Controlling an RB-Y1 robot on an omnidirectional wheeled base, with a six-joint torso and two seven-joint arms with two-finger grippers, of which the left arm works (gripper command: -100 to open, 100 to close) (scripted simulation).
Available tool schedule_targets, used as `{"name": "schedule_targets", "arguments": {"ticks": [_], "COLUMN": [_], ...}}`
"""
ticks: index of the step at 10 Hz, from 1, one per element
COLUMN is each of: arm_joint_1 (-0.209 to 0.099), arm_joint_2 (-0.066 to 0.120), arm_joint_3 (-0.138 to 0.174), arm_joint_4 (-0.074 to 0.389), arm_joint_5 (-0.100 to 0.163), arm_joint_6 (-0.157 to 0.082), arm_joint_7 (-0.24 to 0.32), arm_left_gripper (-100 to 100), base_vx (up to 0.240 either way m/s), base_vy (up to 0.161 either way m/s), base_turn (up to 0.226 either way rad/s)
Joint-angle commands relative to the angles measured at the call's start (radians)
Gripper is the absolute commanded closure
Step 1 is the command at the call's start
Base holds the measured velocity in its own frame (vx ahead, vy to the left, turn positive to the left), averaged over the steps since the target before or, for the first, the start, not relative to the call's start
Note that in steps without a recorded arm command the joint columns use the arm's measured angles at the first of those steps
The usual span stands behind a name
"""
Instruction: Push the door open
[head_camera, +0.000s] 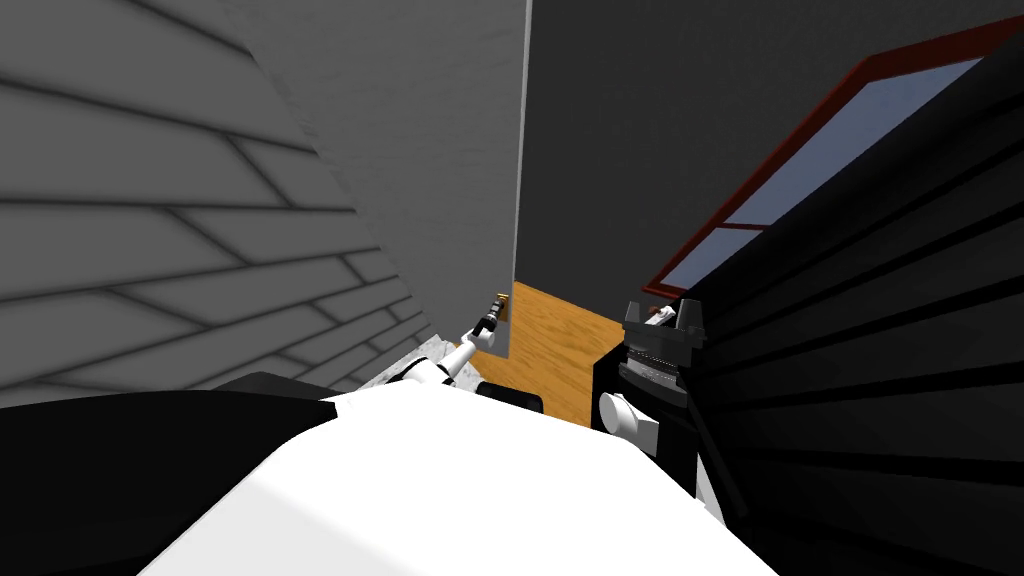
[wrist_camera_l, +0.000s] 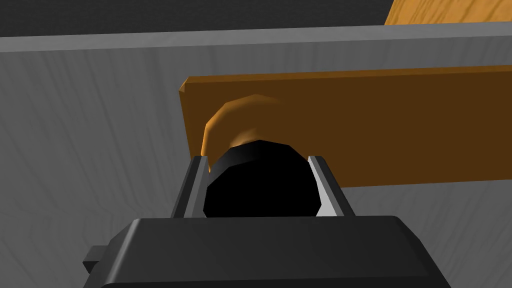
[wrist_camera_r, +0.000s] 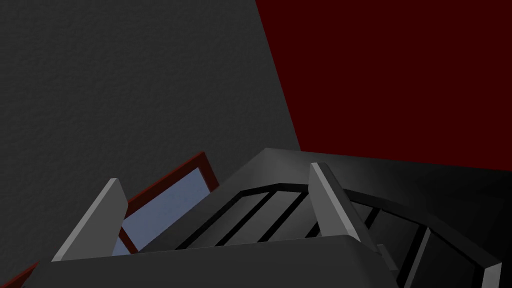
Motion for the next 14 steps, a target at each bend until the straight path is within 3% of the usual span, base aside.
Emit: {"name": "schedule_targets", "arguments": {"ticks": [1, 7, 14], "arm_joint_1": [-0.004, -0.006, -0.009], "arm_joint_2": [0.013, 0.033, 0.044], "arm_joint_3": [0.032, 0.103, 0.16], "arm_joint_4": [-0.005, 0.008, 0.018], "arm_joint_5": [0.008, 0.031, 0.05], "arm_joint_6": [0.002, -0.002, -0.006], "arm_joint_7": [-0.01, -0.025, -0.037], "arm_left_gripper": [100, 100, 100], "base_vx": [0.16, 0.167, 0.128], "base_vy": [-0.133, -0.134, -0.103], "base_turn": [0.069, 0.075, 0.055]}}
